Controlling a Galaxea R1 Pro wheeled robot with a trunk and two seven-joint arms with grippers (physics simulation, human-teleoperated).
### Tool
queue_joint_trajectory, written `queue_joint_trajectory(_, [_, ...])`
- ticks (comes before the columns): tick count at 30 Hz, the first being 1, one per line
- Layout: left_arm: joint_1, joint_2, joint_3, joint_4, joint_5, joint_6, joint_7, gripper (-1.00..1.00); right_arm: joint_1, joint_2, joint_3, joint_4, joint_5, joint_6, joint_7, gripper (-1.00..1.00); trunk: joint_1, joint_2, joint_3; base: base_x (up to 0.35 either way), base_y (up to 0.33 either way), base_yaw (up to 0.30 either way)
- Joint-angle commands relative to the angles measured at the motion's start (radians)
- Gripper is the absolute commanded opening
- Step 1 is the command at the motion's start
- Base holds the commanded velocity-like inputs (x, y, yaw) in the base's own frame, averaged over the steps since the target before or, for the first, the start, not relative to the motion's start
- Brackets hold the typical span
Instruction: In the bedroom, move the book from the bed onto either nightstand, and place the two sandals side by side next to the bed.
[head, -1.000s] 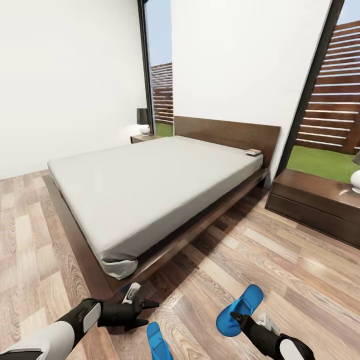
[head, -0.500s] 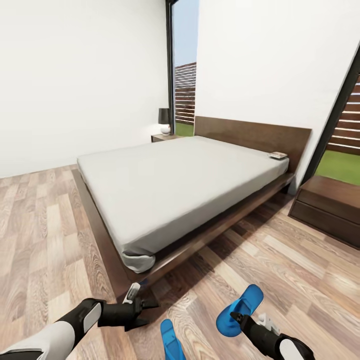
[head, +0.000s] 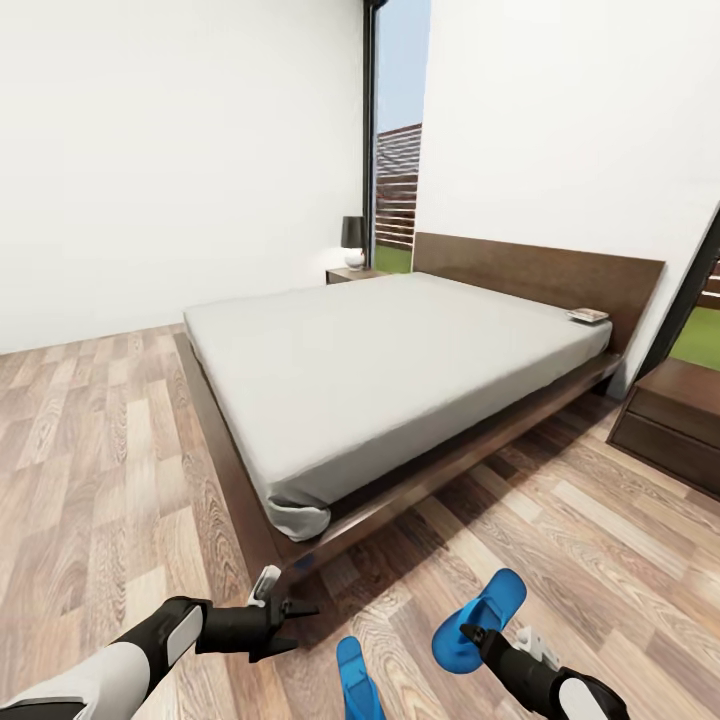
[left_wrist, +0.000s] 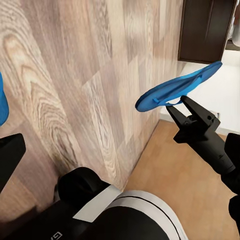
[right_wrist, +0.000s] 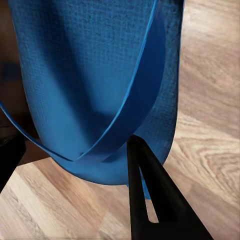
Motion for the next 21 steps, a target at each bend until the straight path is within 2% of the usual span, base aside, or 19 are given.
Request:
queue_joint_trajectory(1, [0.0,0.0,0.001,0.0,0.003,0.008,-0.001,1.0,0.0,-0.001,0.002,-0.001,-0.006,0.003,-0.003,-1.0,0.0,0.0,-0.001,0.0,0.0,0.004])
queue_joint_trajectory(8, [0.0,0.0,0.001,0.0,0.003,0.008,0.0,1.0,0.0,-0.001,0.002,-0.002,-0.006,0.002,-0.003,-1.0,0.0,0.0,-0.001,0.0,0.0,0.068])
queue_joint_trajectory(21, [0.0,-0.007,0.001,0.0,0.003,0.005,0.005,1.0,0.0,-0.001,0.004,-0.002,-0.006,0.003,-0.003,-1.0,0.0,0.0,-0.001,0.0,0.0,0.252])
